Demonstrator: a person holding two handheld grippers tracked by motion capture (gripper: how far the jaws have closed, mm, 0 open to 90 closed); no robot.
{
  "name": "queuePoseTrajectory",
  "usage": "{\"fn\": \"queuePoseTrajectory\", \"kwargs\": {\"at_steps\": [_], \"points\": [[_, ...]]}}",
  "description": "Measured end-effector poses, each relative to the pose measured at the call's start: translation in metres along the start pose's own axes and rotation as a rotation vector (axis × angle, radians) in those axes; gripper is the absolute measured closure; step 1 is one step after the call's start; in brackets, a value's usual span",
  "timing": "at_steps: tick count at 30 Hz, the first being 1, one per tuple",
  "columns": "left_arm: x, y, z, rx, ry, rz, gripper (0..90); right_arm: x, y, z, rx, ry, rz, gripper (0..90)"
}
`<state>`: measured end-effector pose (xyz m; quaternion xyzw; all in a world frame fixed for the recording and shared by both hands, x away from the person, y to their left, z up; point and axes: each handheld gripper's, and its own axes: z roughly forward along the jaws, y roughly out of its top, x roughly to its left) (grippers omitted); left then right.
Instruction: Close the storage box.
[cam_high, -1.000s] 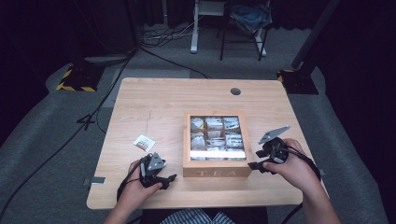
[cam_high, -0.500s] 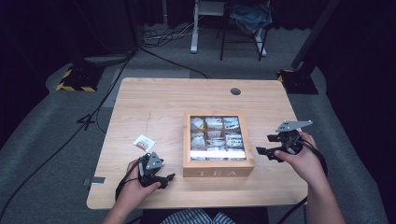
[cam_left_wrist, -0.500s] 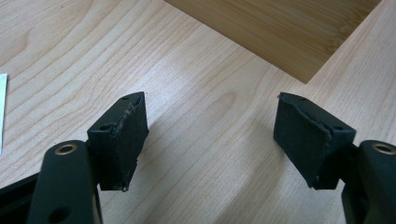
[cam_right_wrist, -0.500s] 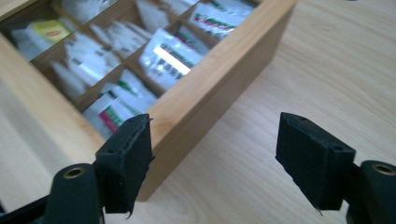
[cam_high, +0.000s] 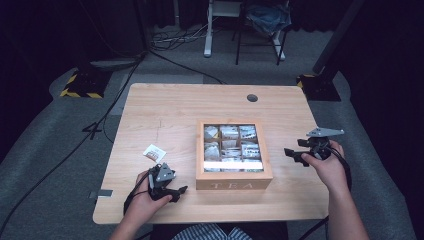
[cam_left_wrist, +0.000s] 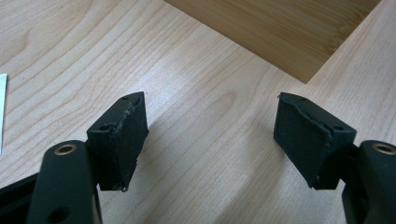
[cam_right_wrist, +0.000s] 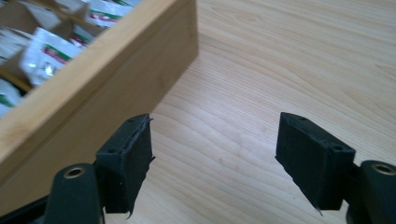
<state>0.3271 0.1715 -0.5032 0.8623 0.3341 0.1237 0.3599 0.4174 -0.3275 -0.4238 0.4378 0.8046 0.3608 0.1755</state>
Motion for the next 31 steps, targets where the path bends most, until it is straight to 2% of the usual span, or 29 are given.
{"fn": "queuePoseTrajectory", "kwargs": {"at_steps": [7,14,20,23,24,26,31], "points": [[0.000,0.000,0.000,0.000,0.000,0.001,26.4,-0.015,-0.014,0.016,-0.015,-0.024,0.019,28.3],[0.000,0.000,0.000,0.000,0.000,0.001,26.4,-0.024,-0.027,0.036,-0.014,-0.044,0.009,28.6],[0.000,0.000,0.000,0.000,-0.001,0.001,26.1,-0.028,-0.038,0.051,-0.011,-0.044,0.015,28.6],[0.000,0.000,0.000,0.000,-0.001,0.001,26.1,-0.027,-0.043,0.059,0.005,-0.062,0.015,28.1],[0.000,0.000,0.000,0.000,-0.002,0.002,26.1,-0.027,-0.045,0.062,0.010,-0.062,0.012,26.3],[0.000,0.000,0.000,0.002,-0.002,0.002,25.8,-0.027,-0.047,0.065,-0.016,-0.066,0.011,24.4],[0.000,0.000,0.000,0.001,-0.001,0.003,25.7,-0.028,-0.045,0.067,-0.011,-0.077,0.016,19.6]]}}
